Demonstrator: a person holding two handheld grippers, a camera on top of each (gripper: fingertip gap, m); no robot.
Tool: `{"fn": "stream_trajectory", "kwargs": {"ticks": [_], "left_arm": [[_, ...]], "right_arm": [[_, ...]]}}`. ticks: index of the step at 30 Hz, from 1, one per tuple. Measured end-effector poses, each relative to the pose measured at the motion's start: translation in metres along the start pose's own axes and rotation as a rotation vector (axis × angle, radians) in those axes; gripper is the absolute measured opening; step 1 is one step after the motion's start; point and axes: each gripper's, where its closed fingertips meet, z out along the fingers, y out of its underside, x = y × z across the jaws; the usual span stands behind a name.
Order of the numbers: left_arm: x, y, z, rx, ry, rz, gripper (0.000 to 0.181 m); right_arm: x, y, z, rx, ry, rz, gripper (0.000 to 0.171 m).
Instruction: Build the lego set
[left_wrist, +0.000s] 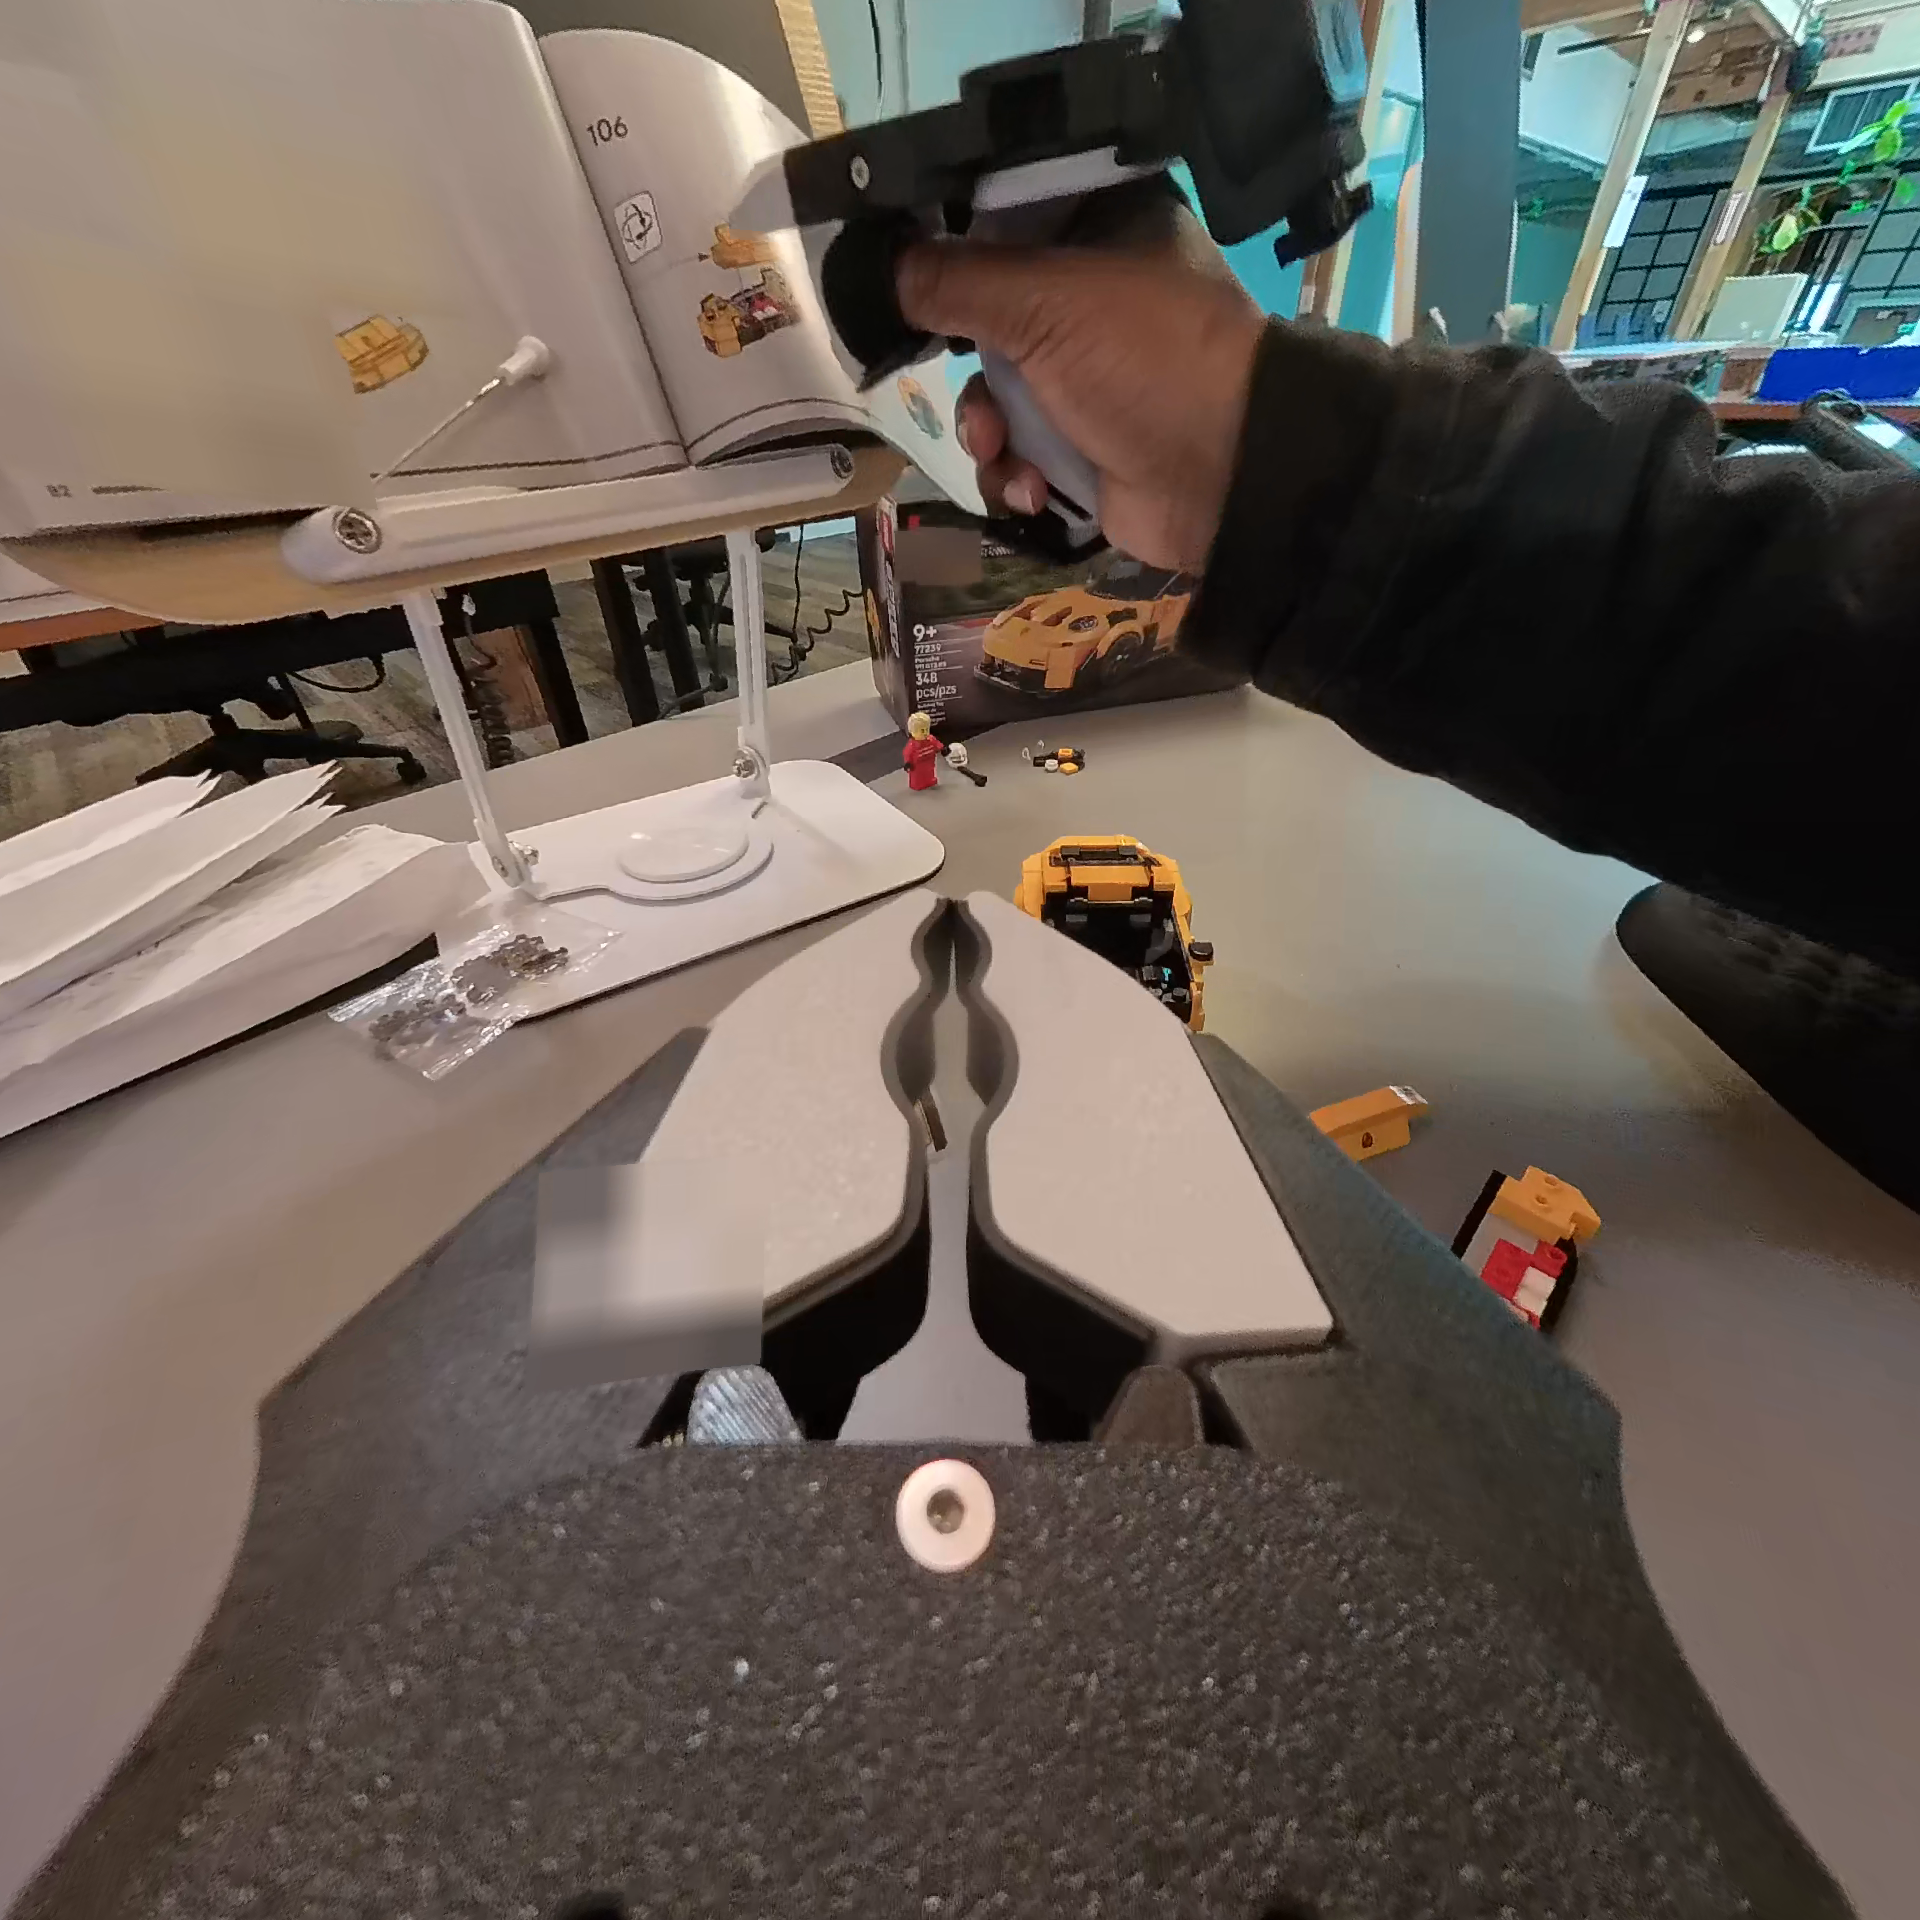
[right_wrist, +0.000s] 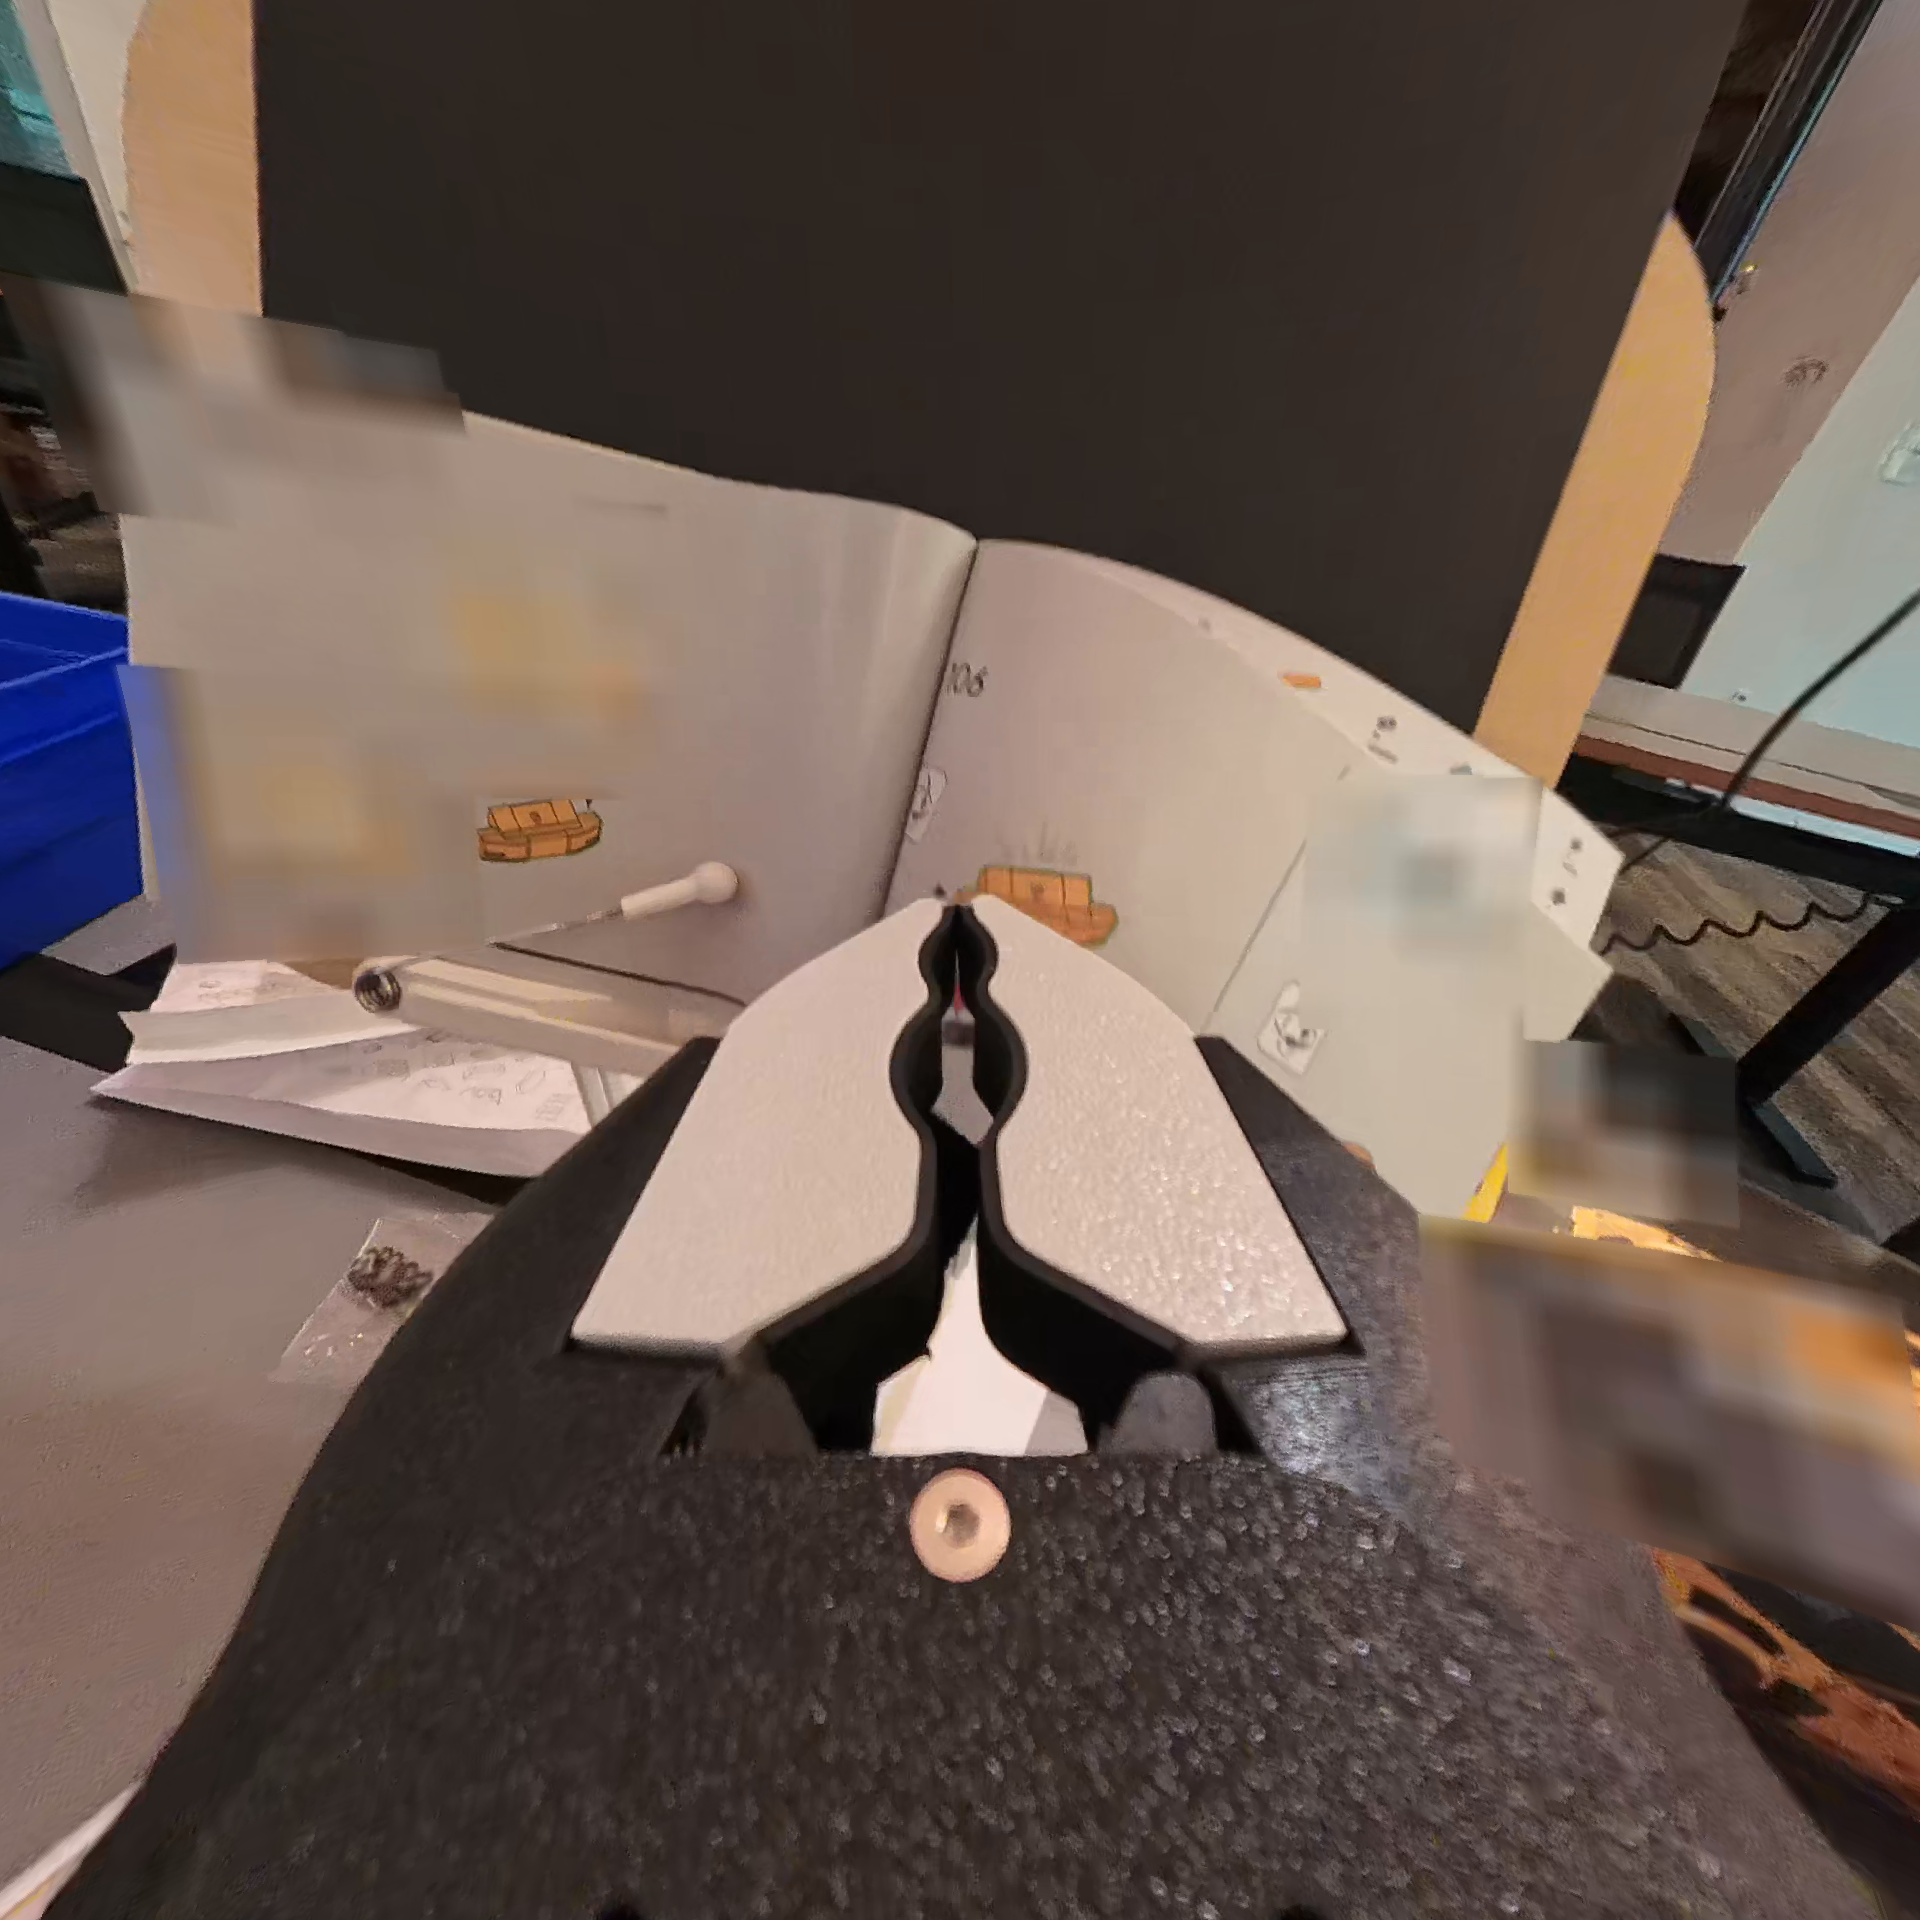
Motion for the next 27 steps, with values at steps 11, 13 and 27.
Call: {"fn": "stream_trajectory", "kwargs": {"ticks": [11, 13, 27], "left_arm": [[0.002, 0.004, 0.002, -0.017, 0.018, 0.003, 0.000], [0.002, 0.005, 0.002, -0.018, 0.020, 0.000, 0.000], [0.004, 0.005, 0.002, -0.023, 0.032, -0.004, 0.000]], "right_arm": [[0.011, 0.024, -0.013, -0.030, 0.001, 0.002, 0.000], [0.011, 0.020, -0.012, -0.022, -0.003, 0.002, 0.000], [0.013, 0.000, -0.004, 0.039, -0.254, -0.037, 0.000]]}}
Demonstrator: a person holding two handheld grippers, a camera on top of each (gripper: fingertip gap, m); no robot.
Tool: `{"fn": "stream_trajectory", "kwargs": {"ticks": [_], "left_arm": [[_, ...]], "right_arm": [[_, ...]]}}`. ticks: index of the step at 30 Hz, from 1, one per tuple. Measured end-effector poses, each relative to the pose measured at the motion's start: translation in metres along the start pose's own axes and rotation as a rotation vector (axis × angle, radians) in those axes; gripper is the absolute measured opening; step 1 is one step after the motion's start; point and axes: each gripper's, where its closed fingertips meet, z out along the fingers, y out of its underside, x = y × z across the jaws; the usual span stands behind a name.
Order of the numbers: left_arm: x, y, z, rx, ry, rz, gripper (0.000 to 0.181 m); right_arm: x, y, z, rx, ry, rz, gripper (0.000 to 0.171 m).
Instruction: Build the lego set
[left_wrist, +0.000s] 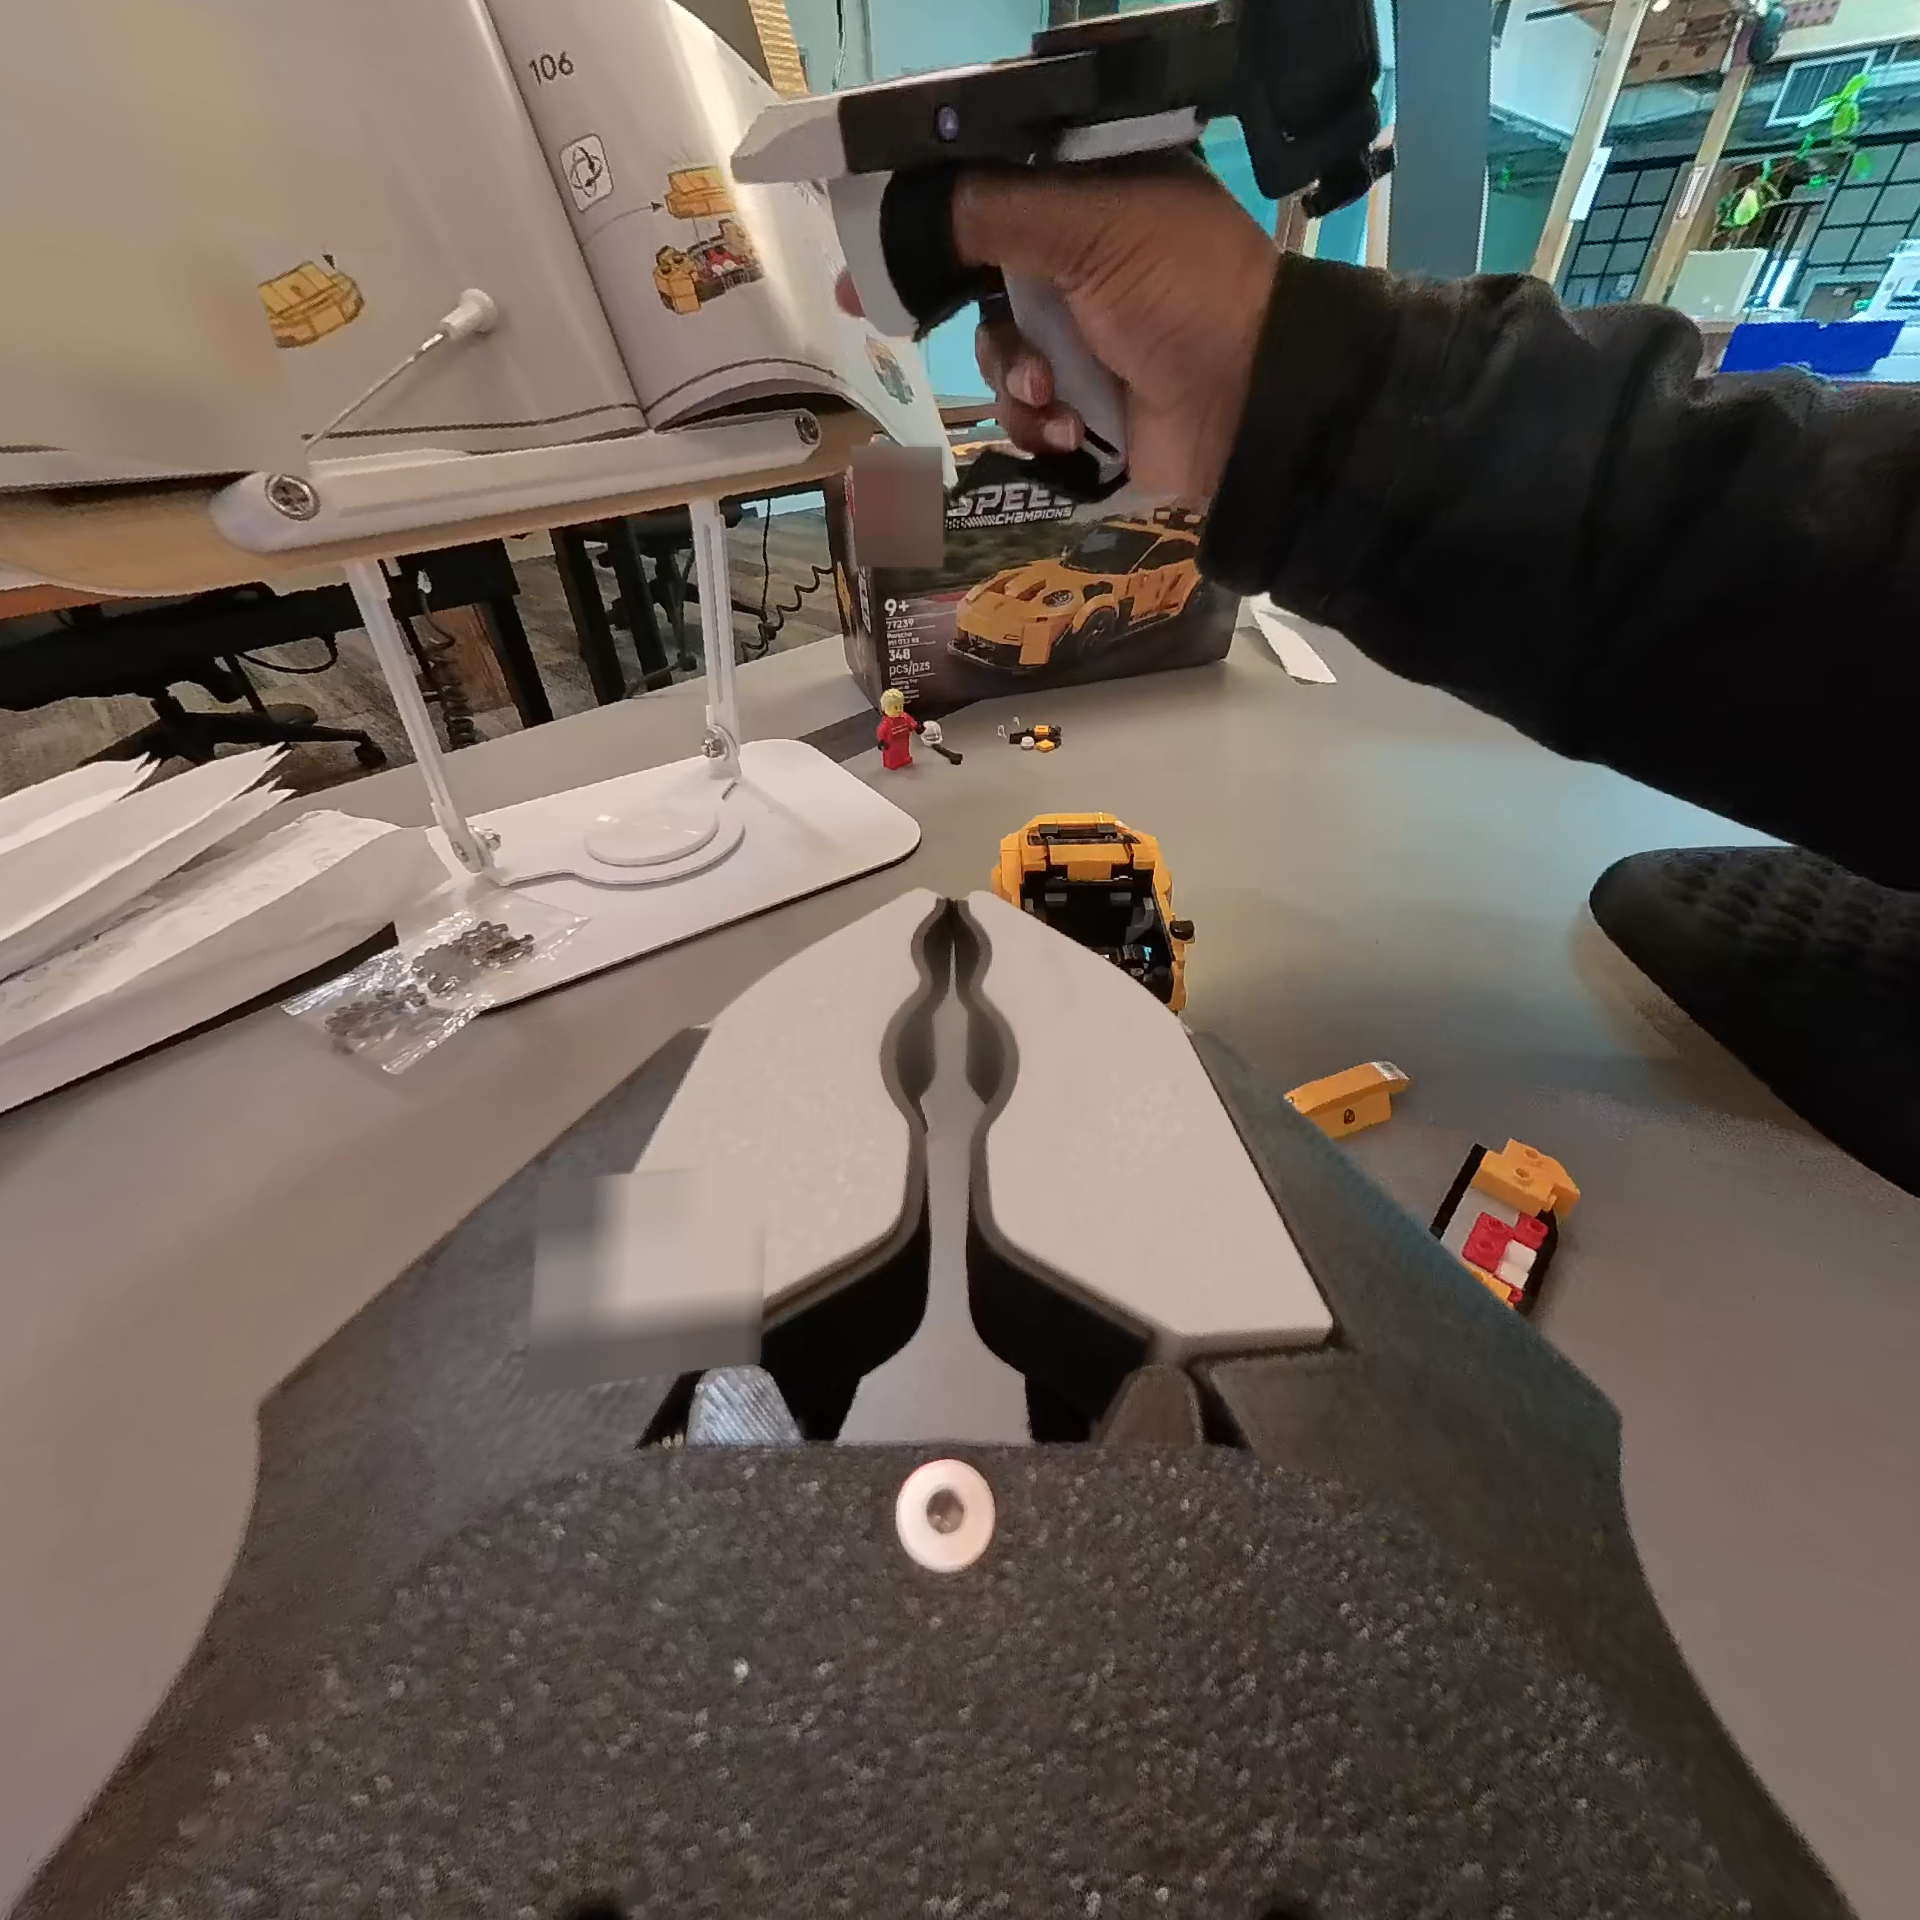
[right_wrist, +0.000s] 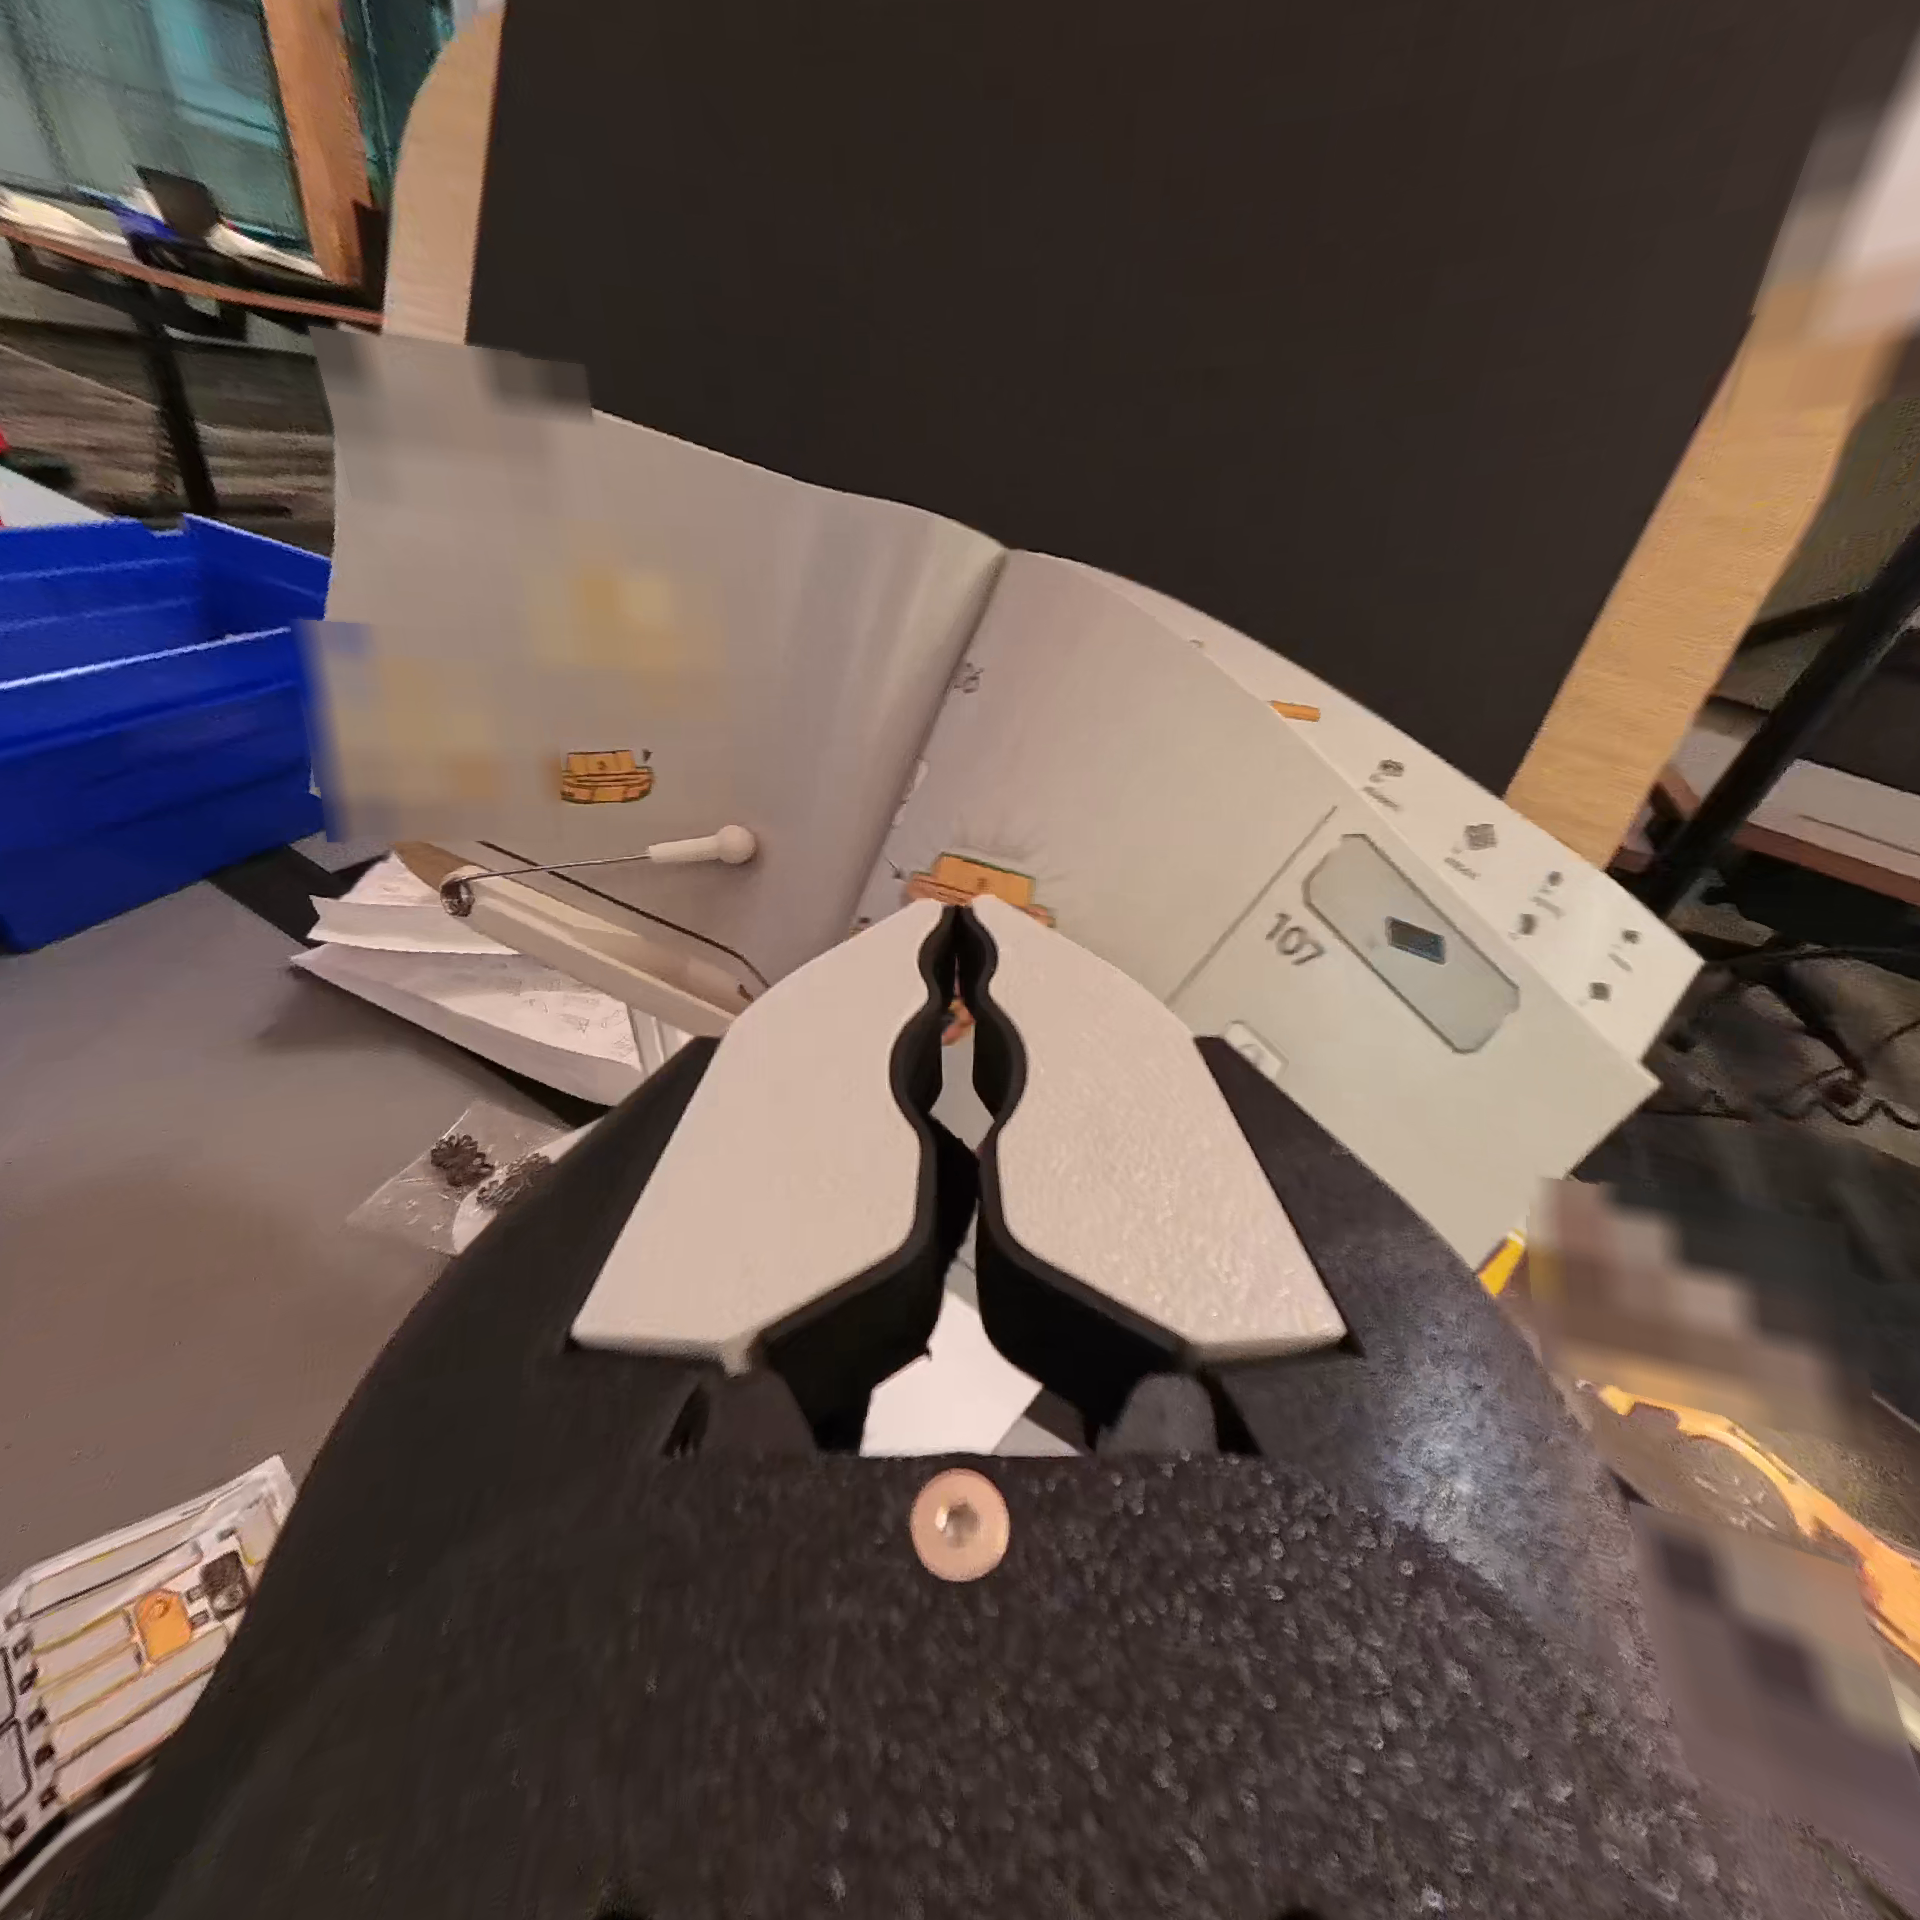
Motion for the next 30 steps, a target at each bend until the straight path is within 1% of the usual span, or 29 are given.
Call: {"fn": "stream_trajectory", "kwargs": {"ticks": [2, 5, 12, 20, 22, 24, 27, 30], "left_arm": [[0.000, 0.001, 0.000, -0.003, 0.002, -0.002, 0.000], [0.000, 0.002, 0.001, -0.007, 0.004, -0.004, 0.000], [-0.002, 0.003, 0.001, -0.012, 0.001, -0.012, 0.000], [-0.001, 0.003, 0.001, -0.012, 0.007, -0.013, 0.000], [-0.001, 0.003, 0.001, -0.012, 0.006, -0.013, 0.000], [-0.001, 0.003, 0.001, -0.012, 0.008, -0.015, 0.000], [0.000, 0.004, 0.002, -0.016, 0.012, -0.015, 0.000], [0.001, 0.003, 0.002, -0.015, 0.015, -0.016, 0.000]], "right_arm": [[0.006, -0.001, -0.001, 0.012, -0.057, -0.004, 0.000], [0.009, 0.006, 0.001, -0.025, -0.130, 0.002, 0.000], [0.011, 0.016, 0.005, -0.078, -0.138, -0.011, 0.000], [-0.010, 0.033, -0.005, -0.132, -0.155, -0.046, 0.000], [-0.010, 0.035, -0.006, -0.151, -0.140, -0.032, 0.000], [-0.012, 0.042, -0.006, -0.218, -0.084, -0.011, 0.000], [-0.032, 0.059, -0.009, -0.307, -0.010, 0.068, 0.000], [-0.048, 0.075, -0.008, -0.333, 0.066, 0.091, 0.000]]}}
